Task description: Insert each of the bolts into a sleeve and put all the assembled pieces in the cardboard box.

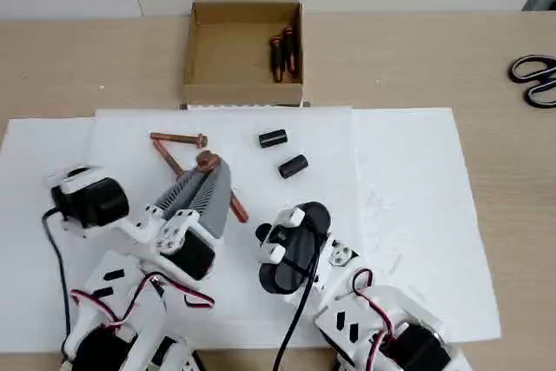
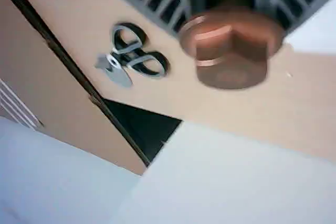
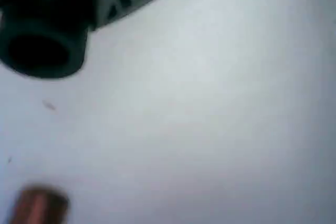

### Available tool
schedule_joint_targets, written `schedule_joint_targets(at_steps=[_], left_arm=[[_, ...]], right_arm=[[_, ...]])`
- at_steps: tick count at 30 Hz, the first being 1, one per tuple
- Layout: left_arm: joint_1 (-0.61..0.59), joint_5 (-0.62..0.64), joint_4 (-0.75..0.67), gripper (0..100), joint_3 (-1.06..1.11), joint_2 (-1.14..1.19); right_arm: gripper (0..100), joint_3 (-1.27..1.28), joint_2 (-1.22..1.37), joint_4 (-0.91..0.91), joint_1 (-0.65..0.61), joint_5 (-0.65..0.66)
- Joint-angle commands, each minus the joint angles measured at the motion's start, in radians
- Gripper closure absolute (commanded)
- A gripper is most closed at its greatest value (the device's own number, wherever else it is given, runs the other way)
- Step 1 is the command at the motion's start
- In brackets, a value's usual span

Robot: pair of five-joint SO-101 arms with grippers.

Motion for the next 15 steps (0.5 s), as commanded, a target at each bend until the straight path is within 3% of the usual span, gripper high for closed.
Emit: schedule_joint_targets(at_steps=[1, 15], left_arm=[[0.015, 0.014, 0.006, 99, -0.012, -0.011], [0.066, 0.012, 0.011, 99, 0.035, -0.008]], right_arm=[[99.6, -0.003, -0.015, -0.058, -0.007, 0.012], [99.6, -0.009, -0.012, -0.127, -0.008, 0.046]])
